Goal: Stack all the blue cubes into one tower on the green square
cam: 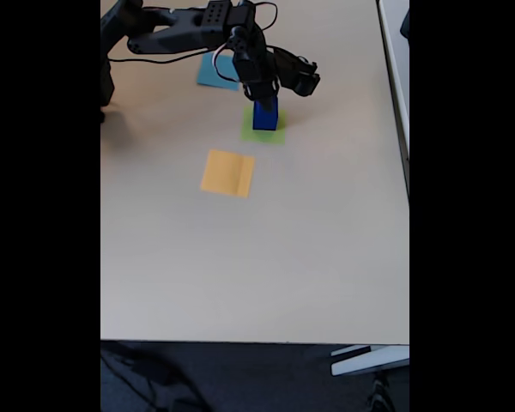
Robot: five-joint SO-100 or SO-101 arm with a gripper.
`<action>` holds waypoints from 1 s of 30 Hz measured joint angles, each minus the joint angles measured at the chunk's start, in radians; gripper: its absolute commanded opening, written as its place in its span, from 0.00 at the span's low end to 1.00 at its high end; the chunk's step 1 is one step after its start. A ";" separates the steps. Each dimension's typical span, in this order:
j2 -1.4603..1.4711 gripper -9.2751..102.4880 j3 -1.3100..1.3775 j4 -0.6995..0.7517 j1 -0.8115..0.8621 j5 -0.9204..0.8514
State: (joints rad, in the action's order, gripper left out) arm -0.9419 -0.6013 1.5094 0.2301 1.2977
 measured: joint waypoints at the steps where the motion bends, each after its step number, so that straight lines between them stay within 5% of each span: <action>1: 0.000 0.08 0.000 0.000 0.002 -0.002; 30: 0.080 0.08 0.000 -0.044 0.015 -0.026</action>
State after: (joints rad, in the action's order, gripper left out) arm -0.8621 -0.6013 1.4650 0.2454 1.2717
